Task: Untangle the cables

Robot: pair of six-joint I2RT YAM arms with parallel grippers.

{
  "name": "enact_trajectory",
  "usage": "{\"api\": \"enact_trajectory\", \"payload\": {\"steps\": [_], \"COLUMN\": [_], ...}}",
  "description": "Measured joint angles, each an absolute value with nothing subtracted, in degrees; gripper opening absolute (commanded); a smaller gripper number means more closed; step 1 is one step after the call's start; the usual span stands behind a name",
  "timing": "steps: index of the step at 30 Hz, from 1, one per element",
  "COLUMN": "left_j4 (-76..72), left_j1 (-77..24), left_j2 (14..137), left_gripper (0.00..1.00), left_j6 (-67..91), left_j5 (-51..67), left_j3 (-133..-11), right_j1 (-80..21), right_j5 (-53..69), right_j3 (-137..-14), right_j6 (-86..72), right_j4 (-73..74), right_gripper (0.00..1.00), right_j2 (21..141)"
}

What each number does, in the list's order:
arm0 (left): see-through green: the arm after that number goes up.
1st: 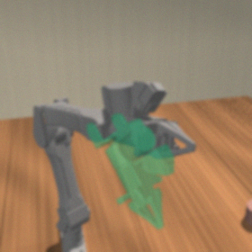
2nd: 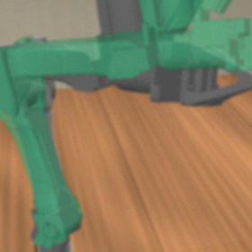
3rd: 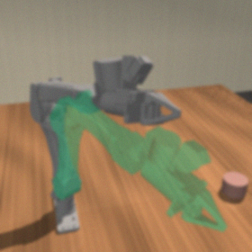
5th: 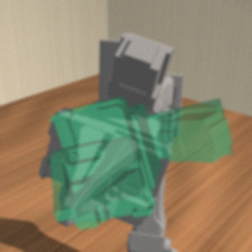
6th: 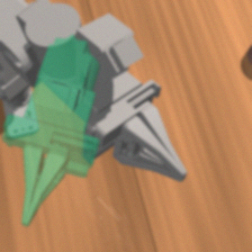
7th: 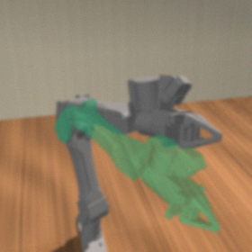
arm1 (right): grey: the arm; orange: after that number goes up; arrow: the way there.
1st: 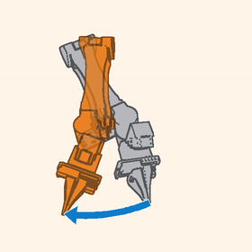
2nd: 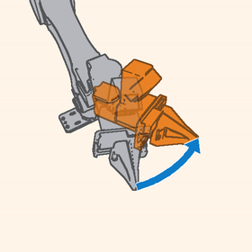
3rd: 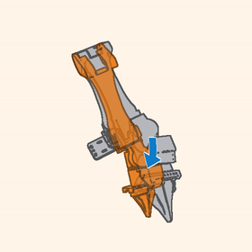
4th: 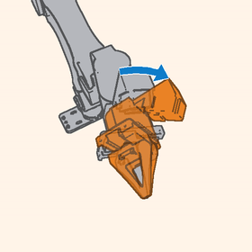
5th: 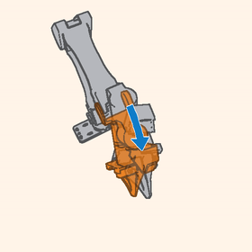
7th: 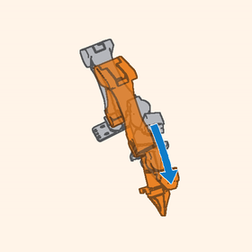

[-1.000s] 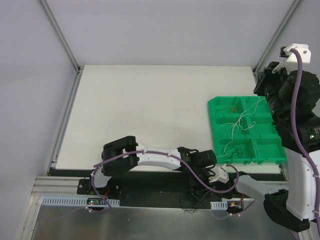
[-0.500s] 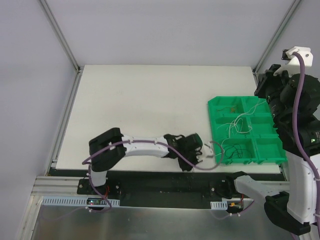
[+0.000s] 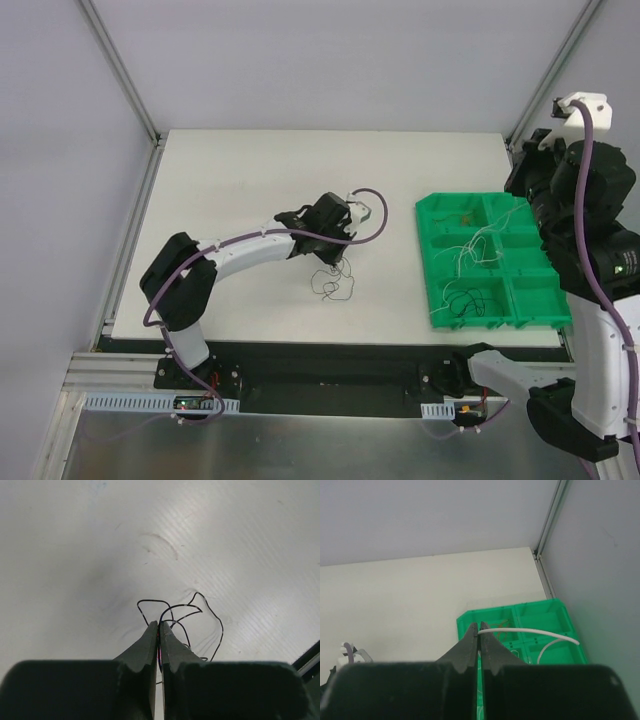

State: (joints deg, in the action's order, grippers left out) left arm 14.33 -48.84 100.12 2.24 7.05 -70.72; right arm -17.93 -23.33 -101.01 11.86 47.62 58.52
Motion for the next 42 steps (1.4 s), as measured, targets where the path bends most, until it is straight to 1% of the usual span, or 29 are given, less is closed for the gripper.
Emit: {"api": "enact_trajectory", "payload": {"steps": [5,9,12,16,19,20,24,30,33,37,42], "left_j4": [17.06,19.81,20.47,21.82,22.41,22.72,23.53,24.58,24.97,25.89,26.06], "left_j1": [-46.24,-44.84,-44.38,-44.12,-43.59,-43.33,-41.8,-40.36,-40.12,-40.01,-39.64], "left_j2": [101.49,102.13,102.13,102.13,102.13,102.13,102.13,102.1,102.1,102.1,102.1], "left_gripper": [0.0,0.0,0.0,0.0,0.0,0.0,0.0,0.0,0.0,0.0,0.0], "left_j6": [5.13,6.02,6.31,6.39,6.31,6.24,6.04,6.0,6.0,5.93,5.43], "left_j5": [4.08,2.85,2.85,3.07,3.95,4.38,5.54,5.96,5.96,5.93,5.93], "left_j3": [-70.74,-70.32,-69.56,-68.77,-68.75,-68.75,-68.86,-70.08,-70.46,-71.46,-72.86], "right_j1": [-17.91,-17.91,-17.91,-17.74,-17.08,-16.51,-12.75,-7.62,-5.45,-2.72,-0.99], "right_j5": [-23.46,-24.43,-25.74,-27.83,-29.17,-29.71,-29.71,-25.91,-22.39,-16.62,-4.78], "right_j3": [-112.42,-118.54,-119.83,-118.06,-111.72,-106.72,-94.87,-76.73,-71.16,-66.96,-63.51], "right_j6": [13.3,14.26,15.05,15.57,16.12,16.36,15.42,9.76,7.4,2.92,-0.8], "right_j4": [47.57,47.55,47.57,47.77,45.95,44.91,43.77,42.76,41.93,40.16,36.18], "right_gripper": [0.0,0.0,0.0,0.0,0.0,0.0,0.0,0.0,0.0,0.0,0.0], "right_j2": [65.34,68.95,69.82,69.78,68.4,67.44,66.78,66.39,66.39,66.39,68.6]}}
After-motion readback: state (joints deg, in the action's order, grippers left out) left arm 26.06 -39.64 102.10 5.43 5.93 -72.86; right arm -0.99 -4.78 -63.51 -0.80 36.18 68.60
